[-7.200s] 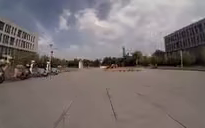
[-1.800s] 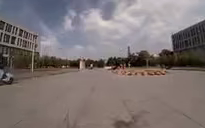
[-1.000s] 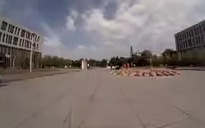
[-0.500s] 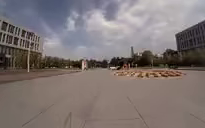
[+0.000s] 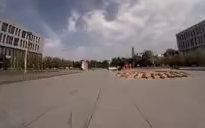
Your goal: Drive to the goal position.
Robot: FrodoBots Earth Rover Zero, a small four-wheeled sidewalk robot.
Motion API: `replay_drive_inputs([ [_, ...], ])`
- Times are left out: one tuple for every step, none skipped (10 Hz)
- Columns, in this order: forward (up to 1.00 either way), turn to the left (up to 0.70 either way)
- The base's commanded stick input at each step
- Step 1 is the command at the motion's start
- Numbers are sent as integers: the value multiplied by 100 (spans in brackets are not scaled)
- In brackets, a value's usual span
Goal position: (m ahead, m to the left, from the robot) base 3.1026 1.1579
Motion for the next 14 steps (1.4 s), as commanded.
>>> replay_drive_inputs([
  [100,0],
  [100,0],
  [100,0],
  [100,0],
  [100,0],
  [100,0],
  [100,0],
  [100,0],
  [100,0],
  [100,0],
  [100,0],
  [100,0],
  [100,0],
  [100,0],
])
